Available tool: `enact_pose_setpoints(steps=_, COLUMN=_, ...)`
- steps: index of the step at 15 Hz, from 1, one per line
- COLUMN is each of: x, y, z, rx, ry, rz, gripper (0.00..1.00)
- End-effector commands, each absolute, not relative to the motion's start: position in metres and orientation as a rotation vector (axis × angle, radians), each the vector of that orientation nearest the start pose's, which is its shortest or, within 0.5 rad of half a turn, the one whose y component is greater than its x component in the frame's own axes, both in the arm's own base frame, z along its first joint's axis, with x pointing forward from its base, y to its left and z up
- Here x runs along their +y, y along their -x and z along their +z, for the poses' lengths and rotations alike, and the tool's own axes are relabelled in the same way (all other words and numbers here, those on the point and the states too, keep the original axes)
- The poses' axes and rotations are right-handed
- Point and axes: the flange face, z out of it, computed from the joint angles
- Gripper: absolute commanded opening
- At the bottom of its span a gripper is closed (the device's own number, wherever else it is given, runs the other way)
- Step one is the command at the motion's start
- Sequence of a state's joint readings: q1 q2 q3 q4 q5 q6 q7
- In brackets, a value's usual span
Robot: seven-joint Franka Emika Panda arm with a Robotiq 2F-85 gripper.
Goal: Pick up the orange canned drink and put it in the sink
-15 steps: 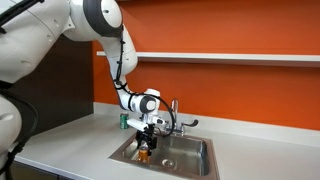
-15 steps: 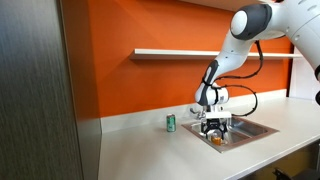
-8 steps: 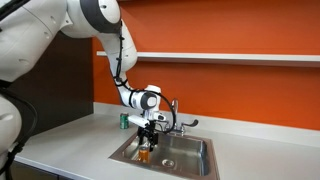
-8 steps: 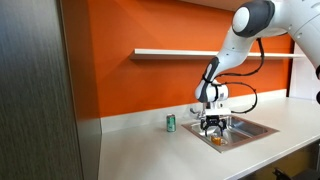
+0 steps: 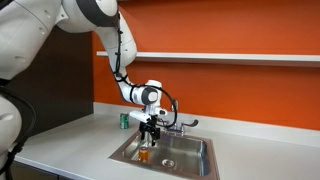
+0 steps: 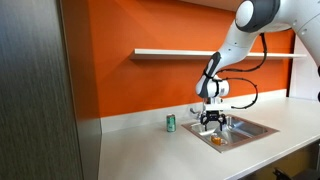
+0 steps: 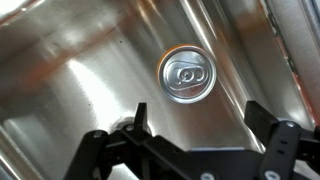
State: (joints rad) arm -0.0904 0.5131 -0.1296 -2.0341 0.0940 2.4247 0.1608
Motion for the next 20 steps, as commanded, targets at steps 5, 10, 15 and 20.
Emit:
enact_pose_setpoints(steps=5, x=-0.119, y=-0.551, z=0.211, rx=0.317, ry=3.156, rz=0.172, gripper=1.00)
enact_pose_setpoints(steps=10, x=-0.105, y=-0.540, z=0.226, rx=0.068, ry=3.189, rz=0.177, gripper=1.00)
enact_pose_setpoints(steps=15, x=-0.095, y=-0.529, z=0.244, rx=0.009, ry=3.203, rz=0.161, gripper=1.00)
enact_pose_setpoints(steps=20, x=-0.083, y=-0.512, z=0.256, rx=0.003, ry=3.199, rz=0.145, gripper=1.00)
